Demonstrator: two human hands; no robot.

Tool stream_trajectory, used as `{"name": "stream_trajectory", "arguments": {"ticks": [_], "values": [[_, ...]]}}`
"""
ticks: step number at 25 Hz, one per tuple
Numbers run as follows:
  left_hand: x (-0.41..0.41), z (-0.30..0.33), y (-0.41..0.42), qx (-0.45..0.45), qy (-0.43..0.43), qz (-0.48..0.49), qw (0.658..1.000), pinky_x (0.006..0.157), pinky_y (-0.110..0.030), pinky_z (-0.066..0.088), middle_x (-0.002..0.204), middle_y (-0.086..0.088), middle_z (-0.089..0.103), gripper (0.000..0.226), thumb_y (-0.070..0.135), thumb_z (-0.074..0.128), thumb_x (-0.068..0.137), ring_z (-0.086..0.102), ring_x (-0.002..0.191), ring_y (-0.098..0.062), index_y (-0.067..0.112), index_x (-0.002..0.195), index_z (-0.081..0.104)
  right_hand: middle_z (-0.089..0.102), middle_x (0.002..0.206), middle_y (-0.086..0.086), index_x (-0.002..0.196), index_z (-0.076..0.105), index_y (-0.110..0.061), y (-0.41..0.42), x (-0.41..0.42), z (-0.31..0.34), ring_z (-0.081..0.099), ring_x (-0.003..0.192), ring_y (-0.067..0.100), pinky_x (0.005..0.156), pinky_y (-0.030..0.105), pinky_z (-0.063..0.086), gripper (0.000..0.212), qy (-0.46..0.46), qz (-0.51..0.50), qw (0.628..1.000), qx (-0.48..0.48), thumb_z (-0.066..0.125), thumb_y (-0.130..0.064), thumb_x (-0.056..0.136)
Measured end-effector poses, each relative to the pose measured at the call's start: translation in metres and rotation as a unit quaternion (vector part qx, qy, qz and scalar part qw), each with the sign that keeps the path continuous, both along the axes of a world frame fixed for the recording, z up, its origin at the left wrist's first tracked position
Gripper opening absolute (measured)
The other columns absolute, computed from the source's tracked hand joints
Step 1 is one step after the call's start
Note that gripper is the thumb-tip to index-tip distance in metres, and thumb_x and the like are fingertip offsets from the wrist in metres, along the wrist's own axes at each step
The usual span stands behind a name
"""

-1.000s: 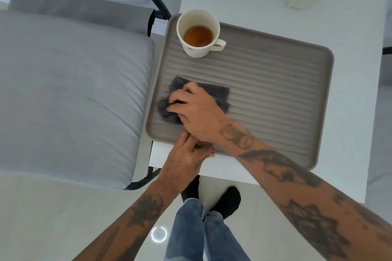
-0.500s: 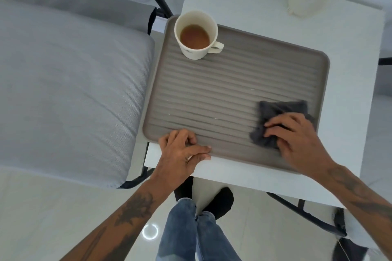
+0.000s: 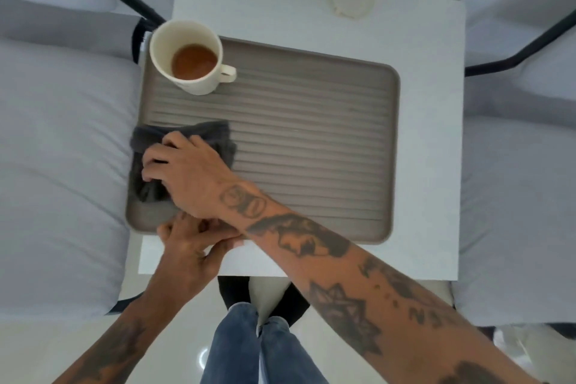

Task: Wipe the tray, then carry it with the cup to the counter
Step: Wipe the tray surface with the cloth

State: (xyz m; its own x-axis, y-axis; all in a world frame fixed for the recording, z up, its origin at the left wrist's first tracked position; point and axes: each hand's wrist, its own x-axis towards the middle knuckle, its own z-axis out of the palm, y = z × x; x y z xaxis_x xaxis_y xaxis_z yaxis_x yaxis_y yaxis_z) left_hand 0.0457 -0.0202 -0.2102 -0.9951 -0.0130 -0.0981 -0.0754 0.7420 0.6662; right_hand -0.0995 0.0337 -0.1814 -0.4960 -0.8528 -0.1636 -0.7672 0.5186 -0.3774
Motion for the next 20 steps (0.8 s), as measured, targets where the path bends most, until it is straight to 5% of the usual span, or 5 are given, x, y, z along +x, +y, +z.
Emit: {"name": "stream_trajectory", "arguments": {"ticks": [5,9,11,14,20], "values": [[-0.003,0.008,0.002,0.016,-0.014,0.025,0.999,0.084,-0.036,0.023,0.085,0.013,0.049,0.026,0.057,0.06,0.079,0.047,0.087,-0.008,0.041,0.089,0.078,0.068,0.106,0.001,0.081,0.065,-0.017,0.14,-0.003,0.004,0.058,0.104,0.033,0.082,0.045,0.043,0.019,0.009,-0.101,0.993,-0.061,0.053,-0.017,0.066],[-0.003,0.008,0.002,0.005,-0.006,0.01,1.0,0.082,-0.036,0.022,0.084,0.015,0.046,0.028,0.059,0.058,0.081,0.042,0.086,-0.005,0.041,0.089,0.078,0.063,0.112,0.01,0.085,0.065,-0.01,0.254,-0.012,0.014,0.054,0.104,0.035,0.089,0.052,0.047,0.022,0.056,-0.278,0.959,-0.009,0.053,-0.004,0.068],[-0.002,0.007,0.002,-0.007,-0.006,0.005,1.0,0.081,-0.036,0.021,0.084,0.014,0.045,0.028,0.058,0.058,0.081,0.042,0.087,-0.005,0.041,0.089,0.078,0.056,0.127,0.014,0.096,0.067,-0.007,0.248,-0.008,0.008,0.049,0.117,0.034,0.103,0.045,0.042,0.031,0.065,-0.346,0.935,-0.026,0.054,-0.001,0.069],[-0.004,0.007,0.001,-0.018,-0.015,-0.005,1.0,0.081,-0.035,0.021,0.084,0.014,0.044,0.028,0.058,0.059,0.08,0.043,0.087,-0.007,0.04,0.088,0.079,0.059,0.129,0.011,0.098,0.067,-0.008,0.18,-0.019,-0.003,0.05,0.119,0.031,0.105,0.041,0.039,0.034,0.039,-0.381,0.917,-0.109,0.051,-0.009,0.067],[-0.013,0.024,0.006,-0.006,-0.082,0.021,0.996,0.086,-0.041,0.029,0.079,0.017,0.051,0.029,0.069,0.056,0.076,0.051,0.086,-0.008,0.044,0.077,0.072,0.064,0.13,0.001,0.094,0.066,-0.012,0.146,-0.047,-0.005,0.053,0.126,0.028,0.096,0.044,0.044,0.029,0.036,-0.246,0.965,-0.087,0.05,-0.017,0.07]]}}
